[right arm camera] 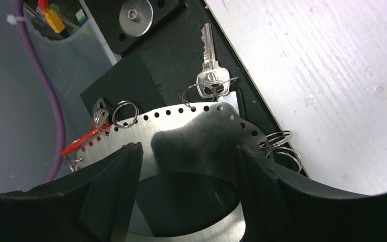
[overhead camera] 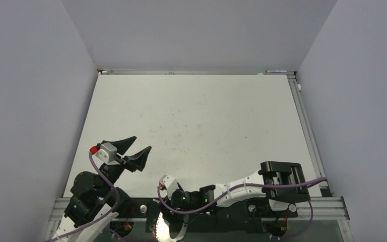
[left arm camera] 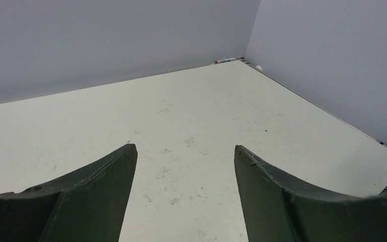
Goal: Put the keys on the keyring
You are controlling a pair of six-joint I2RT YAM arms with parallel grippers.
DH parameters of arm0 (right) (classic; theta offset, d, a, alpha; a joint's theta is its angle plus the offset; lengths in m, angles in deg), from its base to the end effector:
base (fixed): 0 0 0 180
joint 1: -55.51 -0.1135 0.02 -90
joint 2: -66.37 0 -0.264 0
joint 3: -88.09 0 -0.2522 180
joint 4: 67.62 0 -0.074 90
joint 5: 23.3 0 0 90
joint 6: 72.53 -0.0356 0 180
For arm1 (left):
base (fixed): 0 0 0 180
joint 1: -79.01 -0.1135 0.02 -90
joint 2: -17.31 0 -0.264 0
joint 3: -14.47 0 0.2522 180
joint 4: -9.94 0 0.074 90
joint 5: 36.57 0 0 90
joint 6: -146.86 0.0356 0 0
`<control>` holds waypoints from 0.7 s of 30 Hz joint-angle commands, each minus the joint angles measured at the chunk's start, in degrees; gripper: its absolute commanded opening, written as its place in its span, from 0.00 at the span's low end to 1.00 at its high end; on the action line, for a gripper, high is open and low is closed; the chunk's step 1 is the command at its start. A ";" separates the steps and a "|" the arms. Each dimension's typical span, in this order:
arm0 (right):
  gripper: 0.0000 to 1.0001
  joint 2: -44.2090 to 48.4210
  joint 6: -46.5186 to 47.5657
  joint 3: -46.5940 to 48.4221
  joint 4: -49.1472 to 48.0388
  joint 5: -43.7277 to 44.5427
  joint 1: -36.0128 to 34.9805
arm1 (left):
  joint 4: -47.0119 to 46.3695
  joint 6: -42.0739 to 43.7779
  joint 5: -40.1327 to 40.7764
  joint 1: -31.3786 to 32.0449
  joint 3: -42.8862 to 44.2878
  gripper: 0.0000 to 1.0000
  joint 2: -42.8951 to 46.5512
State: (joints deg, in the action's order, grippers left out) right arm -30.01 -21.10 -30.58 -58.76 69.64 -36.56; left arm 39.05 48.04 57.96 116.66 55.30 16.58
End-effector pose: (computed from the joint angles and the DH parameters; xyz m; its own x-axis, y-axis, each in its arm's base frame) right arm -0.0103 0.3346 0.1551 -0.6035 -0.5413 -0.5854 -0.7970 0.4328 0.4214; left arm 0.0464 -0.0322 0.3002 0.0652 -0.2434 -0.9677 0.5642 0.8089 -0.1654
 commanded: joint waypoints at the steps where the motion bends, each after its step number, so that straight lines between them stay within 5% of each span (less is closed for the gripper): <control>1: 0.68 -0.96 -8.86 0.89 0.10 2.73 -0.65 | -0.06 0.47 1.03 -0.38 2.20 0.68 0.44; 12: 0.69 5.60 1.07 4.55 12.90 13.60 -4.30 | 0.28 0.65 0.22 -0.38 2.37 0.68 0.16; 21: 0.68 12.01 -0.33 -0.46 18.01 19.43 -5.46 | 0.20 0.73 -0.34 -0.38 2.37 0.68 -0.71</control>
State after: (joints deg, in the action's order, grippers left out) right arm -20.39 -20.75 -29.20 -43.03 84.68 -41.35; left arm 39.69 48.17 58.09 116.66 55.30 16.58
